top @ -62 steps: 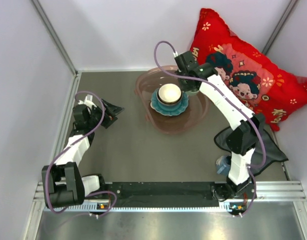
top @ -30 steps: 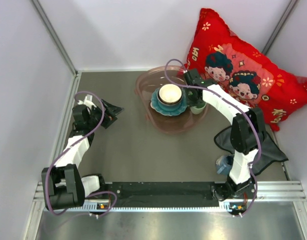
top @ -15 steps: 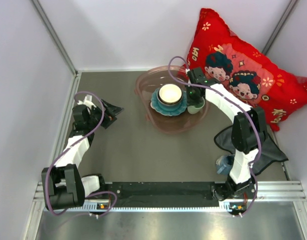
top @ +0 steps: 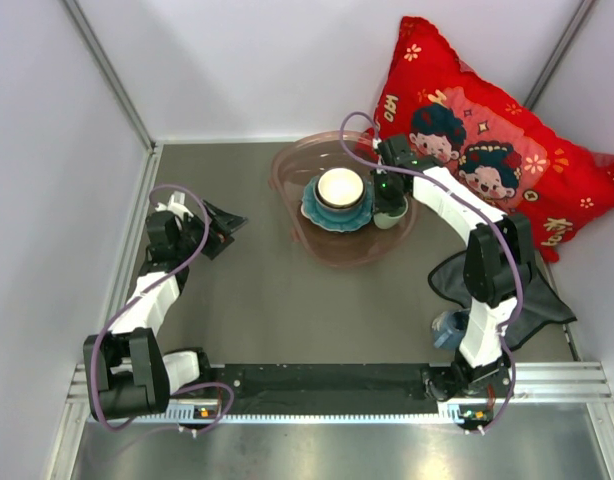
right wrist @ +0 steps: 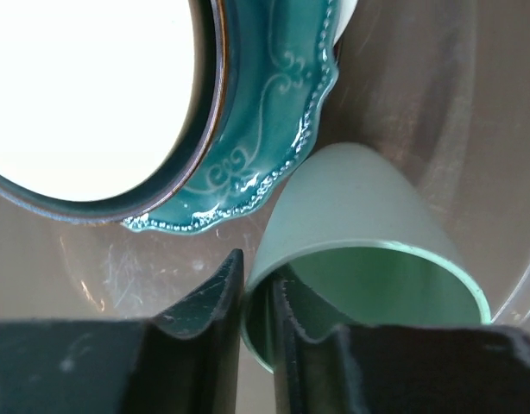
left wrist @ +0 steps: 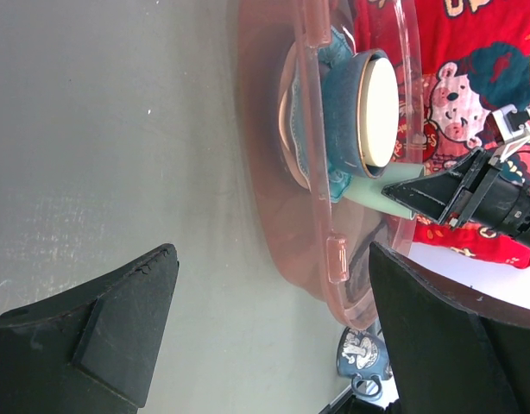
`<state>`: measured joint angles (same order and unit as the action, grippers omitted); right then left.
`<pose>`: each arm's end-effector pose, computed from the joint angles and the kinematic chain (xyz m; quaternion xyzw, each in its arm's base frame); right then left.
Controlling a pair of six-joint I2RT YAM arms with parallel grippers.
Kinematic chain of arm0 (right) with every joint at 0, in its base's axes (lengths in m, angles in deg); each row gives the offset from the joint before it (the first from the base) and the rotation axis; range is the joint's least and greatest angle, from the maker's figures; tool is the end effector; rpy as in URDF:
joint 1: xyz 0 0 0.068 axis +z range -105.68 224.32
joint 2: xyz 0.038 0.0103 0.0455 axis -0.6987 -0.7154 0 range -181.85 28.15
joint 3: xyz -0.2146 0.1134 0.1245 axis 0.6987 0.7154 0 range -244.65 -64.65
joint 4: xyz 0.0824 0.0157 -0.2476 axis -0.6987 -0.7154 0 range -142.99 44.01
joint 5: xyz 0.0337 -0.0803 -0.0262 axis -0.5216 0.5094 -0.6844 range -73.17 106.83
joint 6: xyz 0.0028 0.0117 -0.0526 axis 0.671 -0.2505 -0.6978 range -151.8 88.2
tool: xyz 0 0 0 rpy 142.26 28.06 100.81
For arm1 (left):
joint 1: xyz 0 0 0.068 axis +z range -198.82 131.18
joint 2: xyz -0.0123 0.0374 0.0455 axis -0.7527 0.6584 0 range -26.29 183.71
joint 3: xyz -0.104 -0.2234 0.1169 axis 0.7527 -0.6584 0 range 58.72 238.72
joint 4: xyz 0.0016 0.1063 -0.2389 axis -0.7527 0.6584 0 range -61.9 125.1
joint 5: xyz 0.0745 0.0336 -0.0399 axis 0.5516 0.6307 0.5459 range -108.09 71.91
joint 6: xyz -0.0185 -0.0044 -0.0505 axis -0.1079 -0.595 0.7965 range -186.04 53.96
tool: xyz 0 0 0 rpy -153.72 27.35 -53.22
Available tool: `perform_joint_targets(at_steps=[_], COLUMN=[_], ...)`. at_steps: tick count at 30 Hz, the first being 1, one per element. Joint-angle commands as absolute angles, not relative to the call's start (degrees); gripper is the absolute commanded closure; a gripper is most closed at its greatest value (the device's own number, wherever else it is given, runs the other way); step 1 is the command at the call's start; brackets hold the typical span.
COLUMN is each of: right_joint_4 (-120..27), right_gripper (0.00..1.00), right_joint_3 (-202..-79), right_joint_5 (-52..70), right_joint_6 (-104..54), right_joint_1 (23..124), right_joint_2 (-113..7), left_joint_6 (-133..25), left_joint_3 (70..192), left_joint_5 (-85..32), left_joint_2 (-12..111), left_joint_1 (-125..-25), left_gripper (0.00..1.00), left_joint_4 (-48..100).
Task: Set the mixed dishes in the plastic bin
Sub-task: Place the cup in the plastic bin.
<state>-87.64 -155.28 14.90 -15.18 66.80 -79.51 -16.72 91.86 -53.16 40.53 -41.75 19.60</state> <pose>0.3773 0.1574 0.2570 -0.0537 0.9613 0.1056 0.2489 0.2473 0.0100 0.2262 -0.2381 0.7858 -0.4215 0.3851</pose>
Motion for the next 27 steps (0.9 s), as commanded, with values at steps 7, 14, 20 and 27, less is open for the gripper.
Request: perform_joint_targets(at_steps=[7, 14, 20, 27], right_joint_4=[-90.3, -91.4, -92.0, -92.5], right_gripper=[0.71, 0.67, 0.57, 0.54], right_joint_3=[-154.6, -156.0, -156.9, -158.3], right_joint_5=[13.8, 15.8, 15.8, 16.7], right_joint_6=[-14.1, -14.1, -14.4, -14.5], right_joint_1=[66.1, 65.4, 65.3, 65.4], right_joint_2=[-78.2, -75.7, -73.6, -71.5], left_joint_6=[-17.7, -17.6, -17.4, -17.3], left_joint_3=[91.3, 91.0, 90.8, 90.6], left_joint_5=[-53.1, -53.2, -53.3, -53.4], left_joint_2=[38.9, 39.0, 39.1, 39.3], left_joint_1=[-41.9, -41.9, -41.9, -41.9], left_gripper=[0.05, 0.04, 0.04, 0.04], left_joint_4=[18.6, 18.1, 17.7, 17.4])
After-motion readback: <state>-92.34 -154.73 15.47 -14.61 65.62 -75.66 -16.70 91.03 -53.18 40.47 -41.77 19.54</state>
